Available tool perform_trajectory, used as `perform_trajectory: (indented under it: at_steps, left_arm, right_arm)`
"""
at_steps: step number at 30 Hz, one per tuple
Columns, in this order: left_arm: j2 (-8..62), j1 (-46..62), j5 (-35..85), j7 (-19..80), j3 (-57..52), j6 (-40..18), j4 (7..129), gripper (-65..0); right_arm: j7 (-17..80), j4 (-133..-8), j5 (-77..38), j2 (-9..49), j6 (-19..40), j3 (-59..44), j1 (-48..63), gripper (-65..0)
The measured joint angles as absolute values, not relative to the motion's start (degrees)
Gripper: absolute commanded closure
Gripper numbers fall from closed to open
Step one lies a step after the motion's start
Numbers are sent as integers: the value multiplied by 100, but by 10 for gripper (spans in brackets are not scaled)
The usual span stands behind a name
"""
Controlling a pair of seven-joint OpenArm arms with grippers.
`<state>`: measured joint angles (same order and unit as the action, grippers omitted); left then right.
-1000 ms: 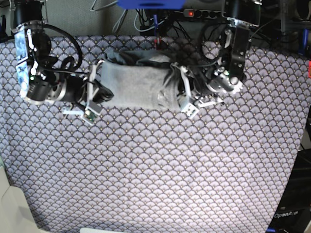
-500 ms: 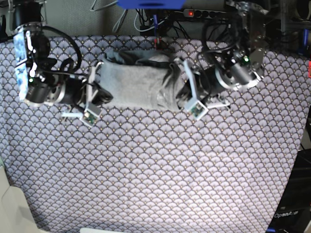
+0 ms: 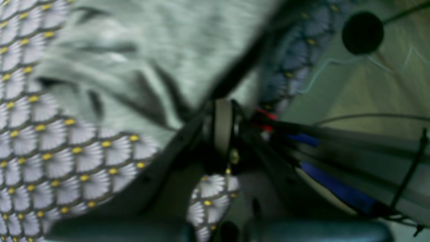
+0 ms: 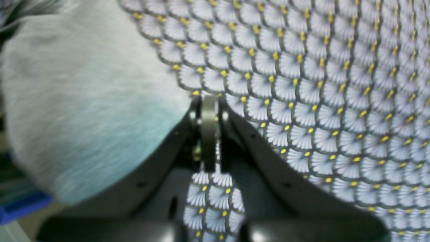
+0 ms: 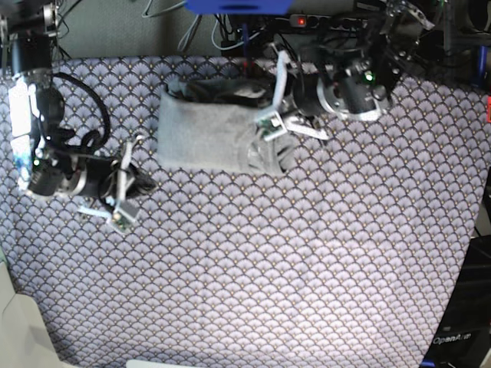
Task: Fold the T-shirt properly
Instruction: 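Grip the bundle's ends with both grippers and rotate it upright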
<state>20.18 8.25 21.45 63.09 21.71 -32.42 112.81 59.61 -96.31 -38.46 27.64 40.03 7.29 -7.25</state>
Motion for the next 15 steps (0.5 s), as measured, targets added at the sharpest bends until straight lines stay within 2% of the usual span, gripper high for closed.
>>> perform_trajectory:
  at_steps: [5, 15]
  left_arm:
    - [2126, 471, 2108, 6936, 2801, -3245, 11056, 0]
    - [1852, -220, 2130, 6928, 3459, -3197, 9745, 0]
  right_arm:
    - [5448, -9155, -3892, 2792, 4003, 937, -725, 0]
    - [5002, -8877, -3887, 2755, 4003, 1623, -672, 0]
